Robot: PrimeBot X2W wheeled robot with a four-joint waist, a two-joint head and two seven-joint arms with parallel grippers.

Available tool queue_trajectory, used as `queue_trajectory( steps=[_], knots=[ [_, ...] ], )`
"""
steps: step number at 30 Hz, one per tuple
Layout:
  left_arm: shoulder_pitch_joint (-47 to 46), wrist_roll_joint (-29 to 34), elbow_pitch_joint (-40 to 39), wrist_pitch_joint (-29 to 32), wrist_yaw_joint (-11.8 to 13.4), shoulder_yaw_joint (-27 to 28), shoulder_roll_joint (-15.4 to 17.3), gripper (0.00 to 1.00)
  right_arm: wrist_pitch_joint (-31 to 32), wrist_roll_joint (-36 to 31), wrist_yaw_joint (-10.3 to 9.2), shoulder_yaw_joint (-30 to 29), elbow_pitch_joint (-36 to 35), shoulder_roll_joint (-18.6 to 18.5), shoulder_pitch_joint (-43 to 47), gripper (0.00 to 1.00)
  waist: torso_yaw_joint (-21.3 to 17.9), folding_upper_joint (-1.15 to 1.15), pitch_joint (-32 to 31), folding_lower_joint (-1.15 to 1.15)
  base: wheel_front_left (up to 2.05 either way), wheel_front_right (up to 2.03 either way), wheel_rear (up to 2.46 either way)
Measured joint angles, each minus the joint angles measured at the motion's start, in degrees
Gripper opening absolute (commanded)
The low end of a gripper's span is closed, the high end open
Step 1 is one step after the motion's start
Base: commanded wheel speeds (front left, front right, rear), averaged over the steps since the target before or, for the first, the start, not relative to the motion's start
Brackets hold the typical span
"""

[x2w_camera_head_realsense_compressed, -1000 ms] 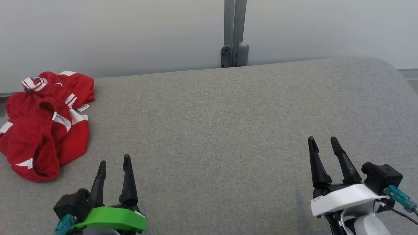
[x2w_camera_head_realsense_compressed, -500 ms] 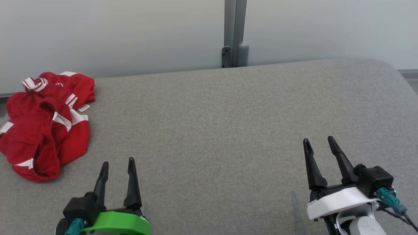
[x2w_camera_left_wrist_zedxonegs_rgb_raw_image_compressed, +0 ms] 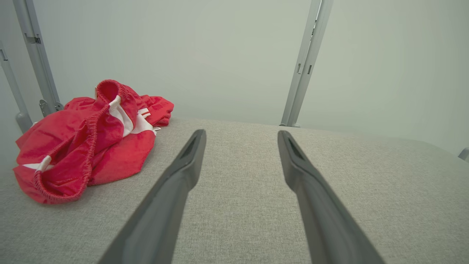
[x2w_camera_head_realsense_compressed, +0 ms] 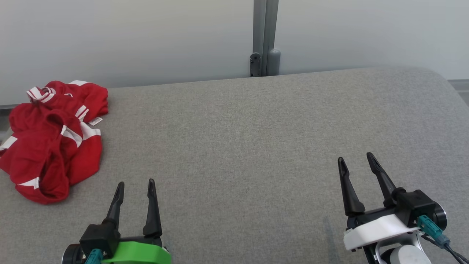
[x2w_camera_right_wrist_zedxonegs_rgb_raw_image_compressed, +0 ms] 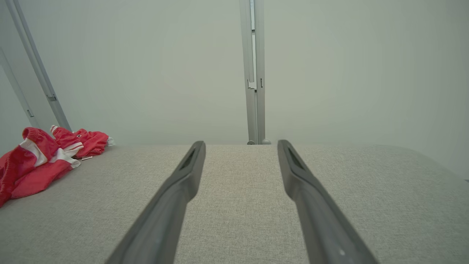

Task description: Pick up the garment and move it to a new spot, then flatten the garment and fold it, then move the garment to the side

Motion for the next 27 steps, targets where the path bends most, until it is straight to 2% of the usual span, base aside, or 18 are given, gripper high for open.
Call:
queue_trajectory(
  steps=[8,27],
  knots=[
    [0.2,1.76,0.24,-0.91,0.43,-0.32,0.03,1.0,-0.75,-2.47,0.01,-0.1,0.07,-0.02,0.12,1.0,-0.02,0.0,-0.13,0.0,0.0,0.0,0.0],
    [0.47,1.35,1.35,-0.91,0.42,-0.53,0.04,1.0,-0.78,-2.13,0.01,-0.37,0.89,-0.03,0.16,1.0,0.18,0.0,-0.16,0.0,0.0,0.0,0.0]
  ],
)
